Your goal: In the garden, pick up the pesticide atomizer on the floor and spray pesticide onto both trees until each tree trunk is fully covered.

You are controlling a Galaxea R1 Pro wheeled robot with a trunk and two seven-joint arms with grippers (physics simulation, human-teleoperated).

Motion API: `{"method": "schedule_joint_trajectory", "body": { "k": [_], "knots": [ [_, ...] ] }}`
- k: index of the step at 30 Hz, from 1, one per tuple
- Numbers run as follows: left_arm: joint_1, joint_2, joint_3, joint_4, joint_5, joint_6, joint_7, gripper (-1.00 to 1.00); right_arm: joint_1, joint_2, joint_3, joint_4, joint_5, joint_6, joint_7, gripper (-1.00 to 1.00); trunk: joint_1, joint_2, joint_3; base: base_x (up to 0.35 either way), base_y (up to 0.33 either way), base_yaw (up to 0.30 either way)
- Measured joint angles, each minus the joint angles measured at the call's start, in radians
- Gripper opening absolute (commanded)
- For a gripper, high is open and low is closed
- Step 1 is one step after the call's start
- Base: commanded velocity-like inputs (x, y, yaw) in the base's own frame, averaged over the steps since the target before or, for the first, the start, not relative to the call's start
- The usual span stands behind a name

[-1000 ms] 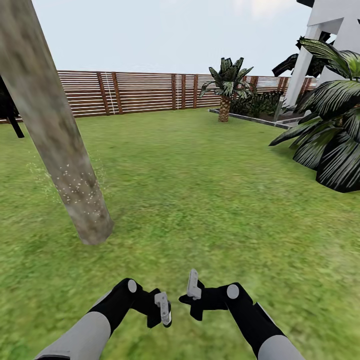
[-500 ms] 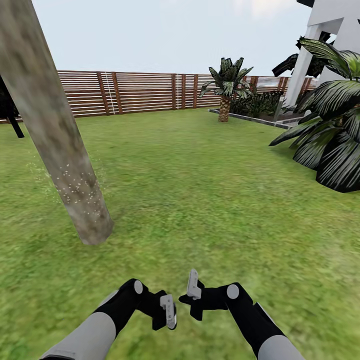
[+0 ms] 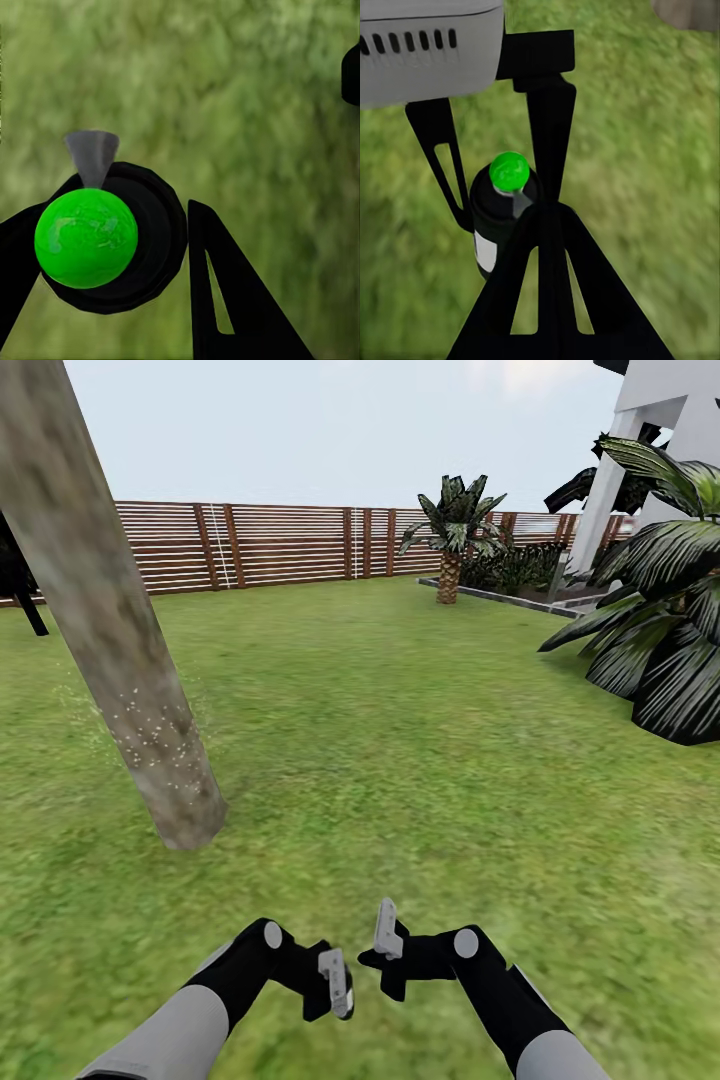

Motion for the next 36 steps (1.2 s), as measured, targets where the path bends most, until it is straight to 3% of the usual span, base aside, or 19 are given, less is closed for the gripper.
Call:
{"method": "schedule_joint_trajectory", "body": {
  "k": [3, 7, 12, 18, 23, 36],
  "knots": [
    [0.0, 0.001, -0.002, 0.0, 0.026, -0.002, -0.007, -1.0, 0.0, 0.0, 0.0, 0.0, 0.0, 0.0, 0.0, -1.0, 0.0, 0.0, 0.0, 0.0, 0.0, 0.0],
    [0.0, 0.002, -0.001, -0.001, 0.034, -0.002, -0.043, -1.0, 0.0, -0.001, 0.0, 0.001, 0.0, 0.0, 0.0, -1.0, 0.0, 0.0, 0.0, 0.0, 0.0, 0.0],
    [0.0, 0.002, -0.001, -0.001, 0.071, -0.035, -0.047, -1.0, 0.0, -0.001, 0.0, 0.002, 0.0, 0.0, 0.0, -1.0, 0.0, 0.0, 0.0, 0.0, 0.0, 0.0],
    [-0.001, 0.002, 0.0, -0.001, 0.079, -0.036, -0.047, -1.0, 0.0, -0.001, -0.001, 0.002, 0.0, 0.0, 0.0, -1.0, 0.0, 0.0, 0.0, 0.0, 0.0, 0.0],
    [-0.002, 0.001, 0.003, -0.003, 0.108, -0.037, -0.047, -1.0, 0.0, -0.001, -0.001, 0.002, 0.0, 0.0, 0.0, -1.0, 0.0, 0.0, 0.0, 0.0, 0.0, 0.0],
    [-0.003, -0.001, 0.005, -0.003, 0.114, -0.034, -0.045, -1.0, 0.0, -0.001, -0.002, 0.002, 0.001, 0.0, -0.002, -1.0, 0.0, 0.0, 0.0, 0.0, 0.0, 0.0]
  ]
}}
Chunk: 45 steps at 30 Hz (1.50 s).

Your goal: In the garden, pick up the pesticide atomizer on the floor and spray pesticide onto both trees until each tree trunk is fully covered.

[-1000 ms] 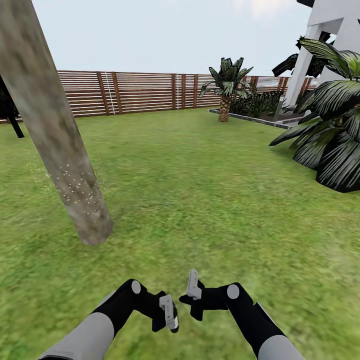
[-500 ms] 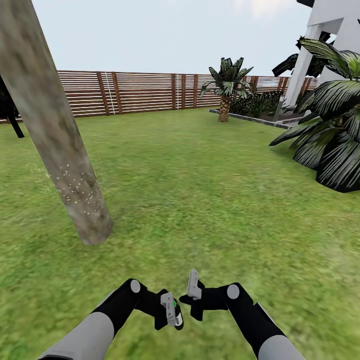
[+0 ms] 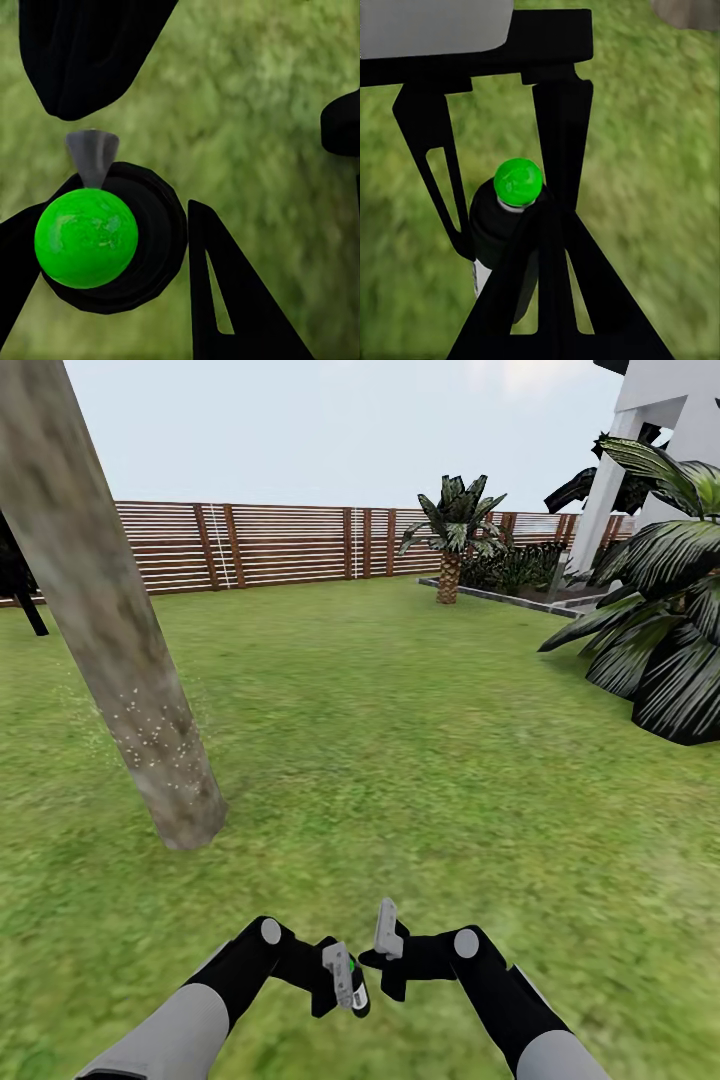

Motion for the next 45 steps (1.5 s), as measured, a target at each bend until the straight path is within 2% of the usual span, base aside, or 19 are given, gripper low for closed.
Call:
{"method": "schedule_joint_trajectory", "body": {
  "k": [2, 5, 7, 17, 19, 23, 24, 25, 27, 30, 32, 34, 36, 38, 39, 40, 41, 42, 45],
  "knots": [
    [0.0, 0.0, 0.0, 0.0, 0.004, 0.0, 0.0, -1.0, 0.0, 0.0, 0.0, 0.001, 0.001, 0.0, 0.0, -1.0, 0.0, 0.0, 0.0, 0.0, 0.0, 0.0],
    [0.0, 0.001, -0.001, 0.0, 0.052, -0.004, 0.0, -1.0, 0.0, 0.0, 0.0, 0.001, 0.001, 0.0, 0.0, -1.0, 0.0, 0.0, 0.0, 0.0, 0.0, 0.0],
    [0.0, 0.001, -0.003, 0.0, 0.065, -0.005, -0.001, -1.0, 0.0, 0.0, 0.0, 0.002, 0.001, 0.0, 0.0, -1.0, 0.0, 0.0, 0.0, 0.0, 0.0, 0.0],
    [0.001, 0.003, -0.005, 0.001, 0.067, -0.005, 0.0, -1.0, 0.0, 0.0, -0.001, 0.002, 0.001, 0.0, 0.0, -1.0, 0.0, 0.0, 0.0, 0.0, 0.0, 0.0],
    [0.003, 0.014, -0.007, 0.001, 0.058, -0.004, 0.006, -1.0, 0.0, 0.0, -0.001, 0.002, 0.0, 0.0, 0.0, -1.0, 0.0, 0.0, 0.0, 0.0, 0.0, 0.0],
    [0.014, 0.107, -0.011, 0.001, 0.053, -0.006, 0.002, -1.0, 0.0, 0.0, -0.002, 0.005, -0.001, 0.0, 0.0, -1.0, 0.0, 0.0, 0.0, 0.0, 0.0, 0.0],
    [0.015, 0.136, -0.01, 0.002, 0.053, -0.007, 0.002, -1.0, 0.0, 0.0, -0.002, 0.005, -0.001, 0.0, 0.0, -1.0, 0.0, 0.0, 0.0, 0.0, 0.0, 0.0],
    [0.016, 0.177, -0.01, 0.004, 0.059, -0.009, 0.002, -1.0, 0.0, 0.0, -0.003, 0.006, -0.001, -0.001, 0.0, -1.0, 0.0, 0.0, 0.0, 0.0, 0.0, 0.0],
    [0.017, 0.225, -0.008, 0.008, 0.061, -0.017, 0.002, -1.0, 0.0, -0.001, -0.004, 0.006, -0.001, -0.001, 0.0, -1.0, 0.0, 0.0, 0.0, 0.0, 0.0, 0.0],
    [0.042, 0.32, -0.006, 0.019, 0.06, -0.024, 0.005, -1.0, 0.0, -0.007, -0.006, 0.008, -0.001, -0.002, -0.001, -1.0, 0.0, 0.0, 0.0, 0.0, 0.0, 0.0],
    [0.083, 0.36, -0.003, 0.019, 0.061, -0.024, 0.008, -1.0, 0.0, -0.011, -0.006, 0.009, 0.0, -0.003, -0.004, -1.0, 0.0, 0.0, 0.0, 0.0, 0.0, 0.0],
    [0.105, 0.383, 0.001, 0.019, 0.067, -0.02, 0.034, -1.0, 0.0, -0.022, -0.007, 0.035, 0.001, -0.004, -0.013, -1.0, 0.0, 0.0, 0.0, 0.0, 0.0, 0.0],
    [0.112, 0.392, 0.028, 0.041, 0.102, -0.016, 0.132, -1.0, 0.001, -0.047, -0.031, 0.101, 0.0, -0.006, -0.11, -1.0, 0.0, 0.0, 0.0, 0.0, 0.0, 0.0],
    [0.115, 0.388, 0.103, 0.139, 0.19, -0.016, 0.315, -1.0, 0.003, -0.079, -0.16, 0.246, -0.001, -0.008, -0.365, -1.0, 0.0, 0.0, 0.0, 0.0, 0.0, 0.0],
    [0.115, 0.387, 0.134, 0.178, 0.239, -0.017, 0.388, -1.0, 0.003, -0.084, -0.227, 0.316, -0.002, -0.016, -0.463, -1.0, 0.0, 0.0, 0.0, 0.0, 0.0, 0.0],
    [0.115, 0.385, 0.153, 0.205, 0.28, -0.018, 0.437, -1.0, 0.003, -0.087, -0.276, 0.366, -0.003, -0.032, -0.527, -1.0, 0.0, 0.0, 0.0, 0.0, 0.0, 0.0],
    [0.115, 0.384, 0.174, 0.263, 0.359, -0.02, 0.53, -1.0, 0.004, -0.093, -0.358, 0.449, -0.002, -0.077, -0.628, -1.0, 0.0, 0.0, 0.0, 0.0, 0.0, 0.0],
    [0.119, 0.384, 0.185, 0.322, 0.447, -0.023, 0.637, -1.0, 0.004, -0.106, -0.418, 0.521, -0.003, -0.131, -0.713, -1.0, 0.0, 0.0, 0.0, 0.0, 0.0, 0.0],
    [0.177, 0.384, 0.195, 0.355, 0.601, -0.072, 0.794, -1.0, 0.006, -0.124, -0.447, 0.558, -0.004, -0.183, -0.854, -1.0, 0.0, 0.0, 0.0, 0.0, 0.0, 0.0]
  ]
}}
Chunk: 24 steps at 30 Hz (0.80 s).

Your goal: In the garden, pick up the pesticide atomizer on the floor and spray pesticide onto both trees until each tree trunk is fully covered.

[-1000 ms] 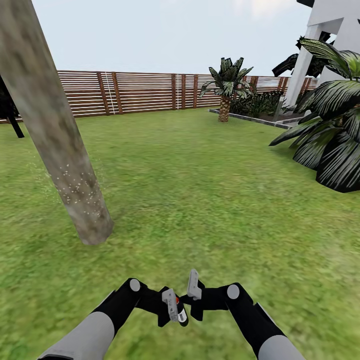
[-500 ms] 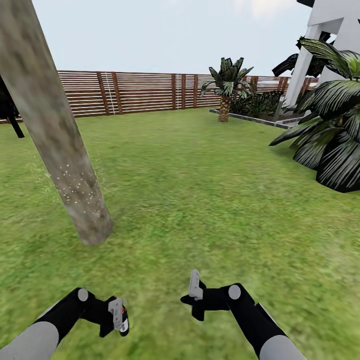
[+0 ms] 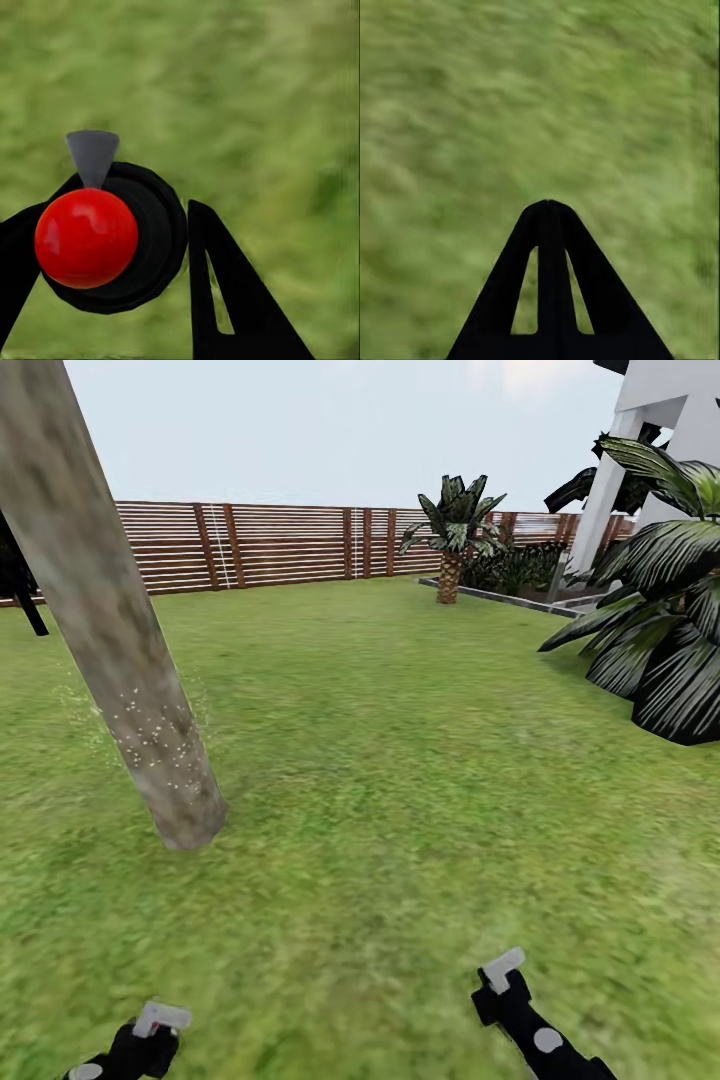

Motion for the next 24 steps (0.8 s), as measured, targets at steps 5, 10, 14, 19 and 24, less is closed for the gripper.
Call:
{"method": "schedule_joint_trajectory", "body": {
  "k": [5, 10, 14, 19, 24],
  "knots": [
    [0.061, 0.0, 0.001, 0.008, 0.156, -0.069, 0.079, -1.0, 0.019, -0.006, -0.004, 0.022, -0.002, -0.035, -0.142, 1.0, 0.0, 0.0, 0.0, 0.0, 0.0, 0.0],
    [0.073, 0.001, 0.001, 0.009, 0.172, -0.072, 0.083, -1.0, 0.047, -0.011, -0.028, 0.036, -0.081, -0.075, -0.153, 1.0, 0.0, 0.0, 0.0, 0.0, 0.0, 0.0],
    [0.08, 0.0, 0.001, 0.009, 0.176, -0.071, 0.085, -1.0, 0.05, -0.013, -0.04, 0.038, -0.194, -0.077, -0.152, 1.0, 0.0, 0.0, 0.0, 0.0, 0.0, 0.101],
    [0.08, -0.001, 0.002, 0.009, 0.233, -0.07, 0.087, -1.0, 0.052, -0.011, -0.04, 0.049, -0.203, -0.077, -0.154, 1.0, 0.0, 0.0, 0.0, 0.0, 0.0, 0.245],
    [0.08, -0.002, 0.002, 0.009, 0.263, -0.072, 0.087, -1.0, 0.062, -0.012, -0.039, 0.051, -0.202, -0.079, -0.152, 1.0, 0.0, 0.0, 0.0, -0.087, -0.028, 0.074]
  ]
}}
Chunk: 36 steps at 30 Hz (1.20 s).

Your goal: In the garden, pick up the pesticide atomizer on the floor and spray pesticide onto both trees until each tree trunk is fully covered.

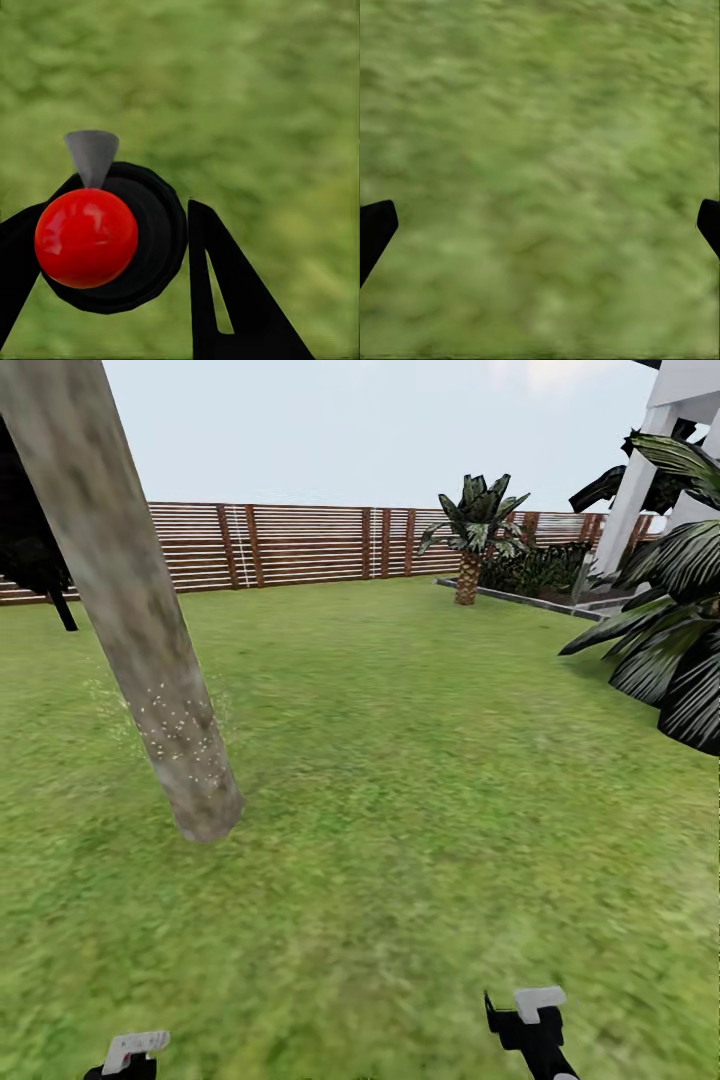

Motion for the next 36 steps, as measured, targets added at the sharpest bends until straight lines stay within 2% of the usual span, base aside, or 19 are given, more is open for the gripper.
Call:
{"method": "schedule_joint_trajectory", "body": {
  "k": [8, 20, 25, 36],
  "knots": [
    [0.003, -0.005, 0.0, 0.0, 0.003, -0.002, 0.001, -1.0, 0.004, 0.0, 0.0, 0.003, 0.0, 0.0, 0.0, 1.0, 0.0, 0.0, 0.001, -0.249, -0.211, 0.272],
    [0.002, -0.005, 0.001, 0.0, 0.008, -0.002, 0.002, -1.0, 0.004, 0.002, 0.0, 0.003, -0.001, 0.0, 0.0, 1.0, 0.0, 0.0, 0.003, -0.013, -0.266, 0.279],
    [0.003, -0.002, 0.023, 0.0, 0.005, -0.002, 0.002, -1.0, 0.004, 0.002, -0.001, 0.003, -0.002, 0.0, -0.001, 1.0, 0.0, 0.0, 0.003, 0.0, -0.032, 0.279],
    [0.003, -0.001, 0.026, 0.0, 0.003, 0.0, 0.002, -1.0, 0.004, 0.002, -0.001, 0.003, -0.002, 0.0, -0.001, 1.0, 0.0, 0.0, 0.003, 0.0, 0.0, 0.279]
  ]
}}
